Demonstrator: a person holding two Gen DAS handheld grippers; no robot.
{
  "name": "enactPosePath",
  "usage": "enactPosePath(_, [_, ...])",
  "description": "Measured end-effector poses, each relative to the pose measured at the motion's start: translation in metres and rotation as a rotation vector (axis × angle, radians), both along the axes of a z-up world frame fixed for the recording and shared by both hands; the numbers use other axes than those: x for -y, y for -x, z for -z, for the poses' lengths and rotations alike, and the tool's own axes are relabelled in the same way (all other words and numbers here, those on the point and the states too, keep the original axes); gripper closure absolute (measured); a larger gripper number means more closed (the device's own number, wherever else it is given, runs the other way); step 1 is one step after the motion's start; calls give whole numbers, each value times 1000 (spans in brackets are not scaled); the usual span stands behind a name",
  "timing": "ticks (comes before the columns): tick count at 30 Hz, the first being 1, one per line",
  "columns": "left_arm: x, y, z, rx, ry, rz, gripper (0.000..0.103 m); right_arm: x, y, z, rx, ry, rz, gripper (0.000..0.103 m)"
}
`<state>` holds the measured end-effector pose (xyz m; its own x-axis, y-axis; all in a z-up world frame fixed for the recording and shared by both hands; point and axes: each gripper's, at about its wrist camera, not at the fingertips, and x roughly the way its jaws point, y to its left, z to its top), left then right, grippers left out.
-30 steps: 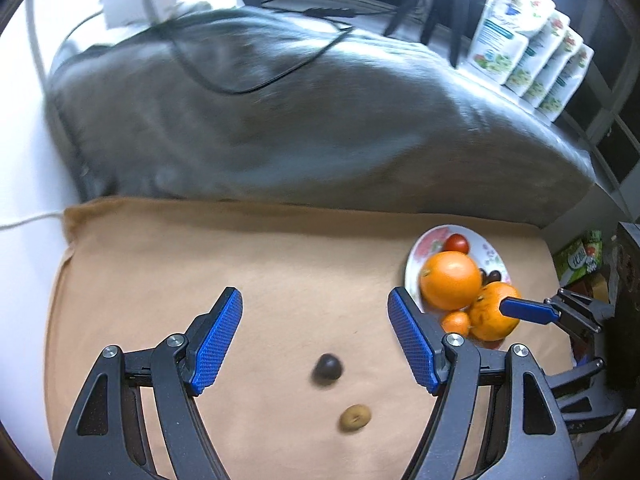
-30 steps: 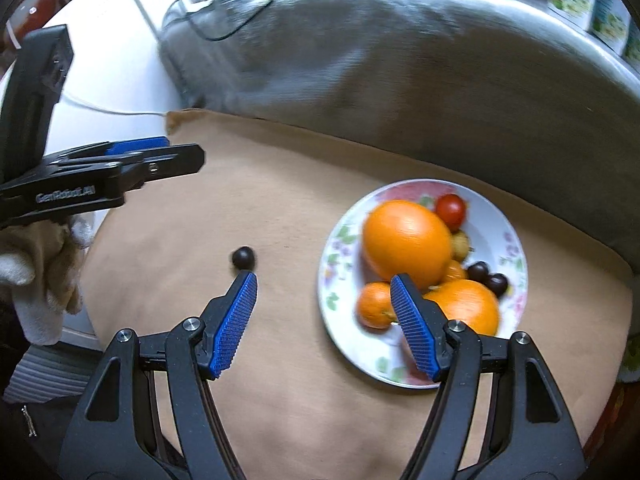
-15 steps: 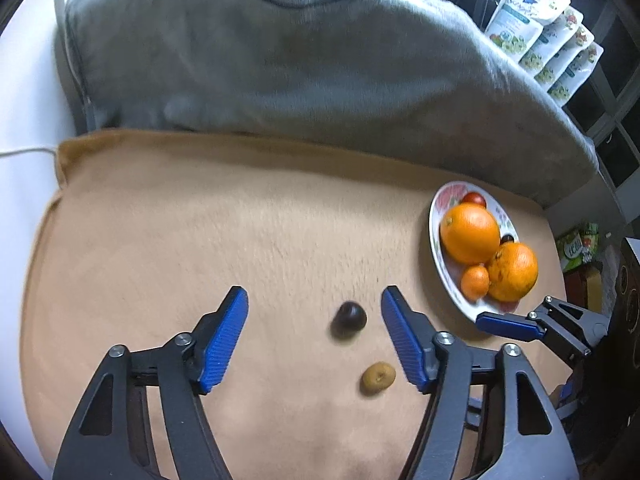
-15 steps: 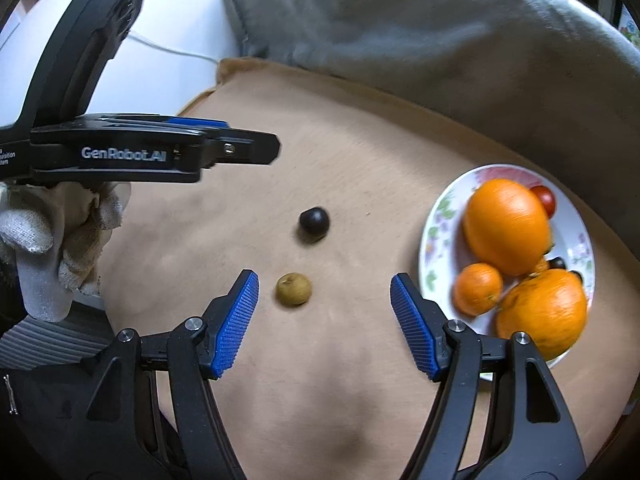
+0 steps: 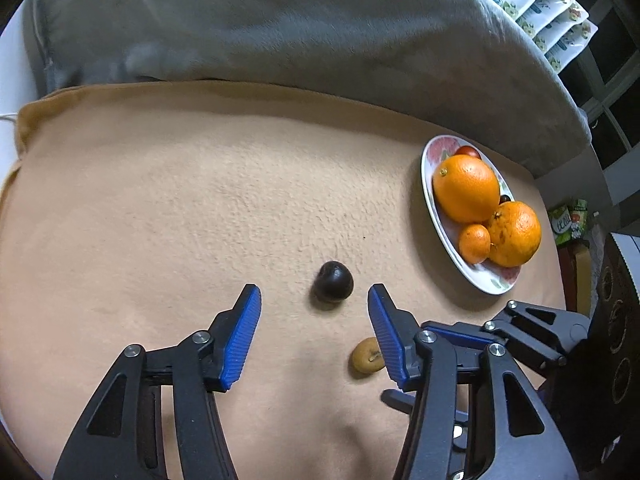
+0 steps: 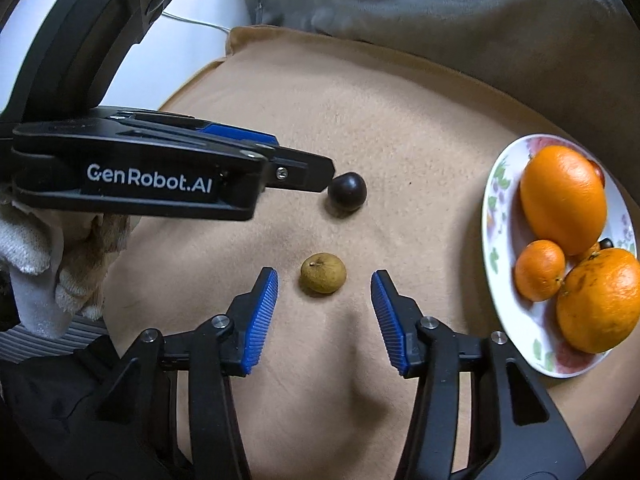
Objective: Organize fruits
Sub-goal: 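Close the left tool on the dark plum while the right tool closes on the brown fruit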
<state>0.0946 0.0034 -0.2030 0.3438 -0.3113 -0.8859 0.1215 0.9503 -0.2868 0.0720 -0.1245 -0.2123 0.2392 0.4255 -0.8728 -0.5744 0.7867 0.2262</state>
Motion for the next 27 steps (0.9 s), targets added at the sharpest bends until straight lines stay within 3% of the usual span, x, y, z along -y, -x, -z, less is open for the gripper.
enactPosePath(5, [3, -5, 7, -15, 17, 20, 57, -1, -4, 4, 0, -5, 16, 58])
enactPosePath(11, [8, -11, 15, -30, 28, 38, 58, -1, -7, 8, -1, -18, 39, 58])
enactPosePath(14, [9, -12, 19, -38, 34, 39, 59, -3, -9, 12, -4, -18, 39, 66])
enactPosePath(27, [8, -19, 31, -68, 63, 41, 70, -6, -15, 16, -19, -32, 55, 67])
